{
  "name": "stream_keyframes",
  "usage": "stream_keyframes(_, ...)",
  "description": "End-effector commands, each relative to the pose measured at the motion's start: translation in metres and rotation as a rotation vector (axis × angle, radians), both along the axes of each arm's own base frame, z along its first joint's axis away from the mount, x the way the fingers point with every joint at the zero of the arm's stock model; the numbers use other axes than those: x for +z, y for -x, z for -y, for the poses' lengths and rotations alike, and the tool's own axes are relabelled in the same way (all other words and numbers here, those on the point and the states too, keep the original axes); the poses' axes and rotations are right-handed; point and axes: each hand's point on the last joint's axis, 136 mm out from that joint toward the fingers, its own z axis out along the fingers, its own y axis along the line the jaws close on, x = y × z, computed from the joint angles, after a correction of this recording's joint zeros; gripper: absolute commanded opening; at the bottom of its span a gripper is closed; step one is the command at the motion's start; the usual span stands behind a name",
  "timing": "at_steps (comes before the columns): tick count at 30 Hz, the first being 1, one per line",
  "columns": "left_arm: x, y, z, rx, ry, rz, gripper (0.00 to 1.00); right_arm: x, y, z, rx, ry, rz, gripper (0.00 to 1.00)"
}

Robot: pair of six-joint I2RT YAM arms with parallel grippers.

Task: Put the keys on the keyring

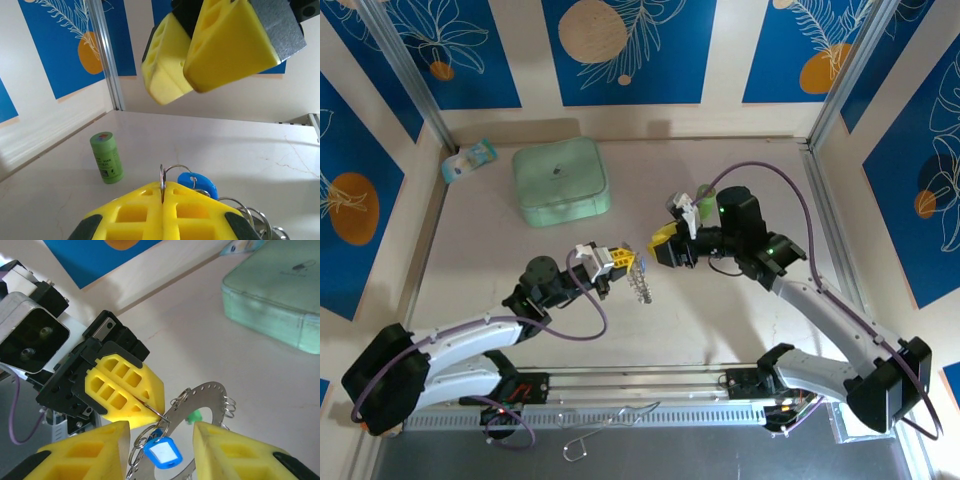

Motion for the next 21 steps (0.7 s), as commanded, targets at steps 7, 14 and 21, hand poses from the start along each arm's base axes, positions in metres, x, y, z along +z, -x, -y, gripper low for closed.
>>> stream_keyframes(7, 0.022, -0.002, -0.004, 0.008, 0.07, 0.053, 0.0, -0.005, 0.005, -0.009, 0.009, 0.0, -0.243, 0.32)
stream_keyframes(14, 0.023, -0.002, -0.002, 0.006, 0.071, 0.057, 0.0, -0.014, 0.005, -0.014, 0.015, 0.01, -0.296, 0.29)
stream_keyframes(21, 0.023, -0.003, -0.002, 0.004, 0.07, 0.058, 0.0, -0.019, 0.008, -0.02, 0.037, 0.014, -0.316, 0.25)
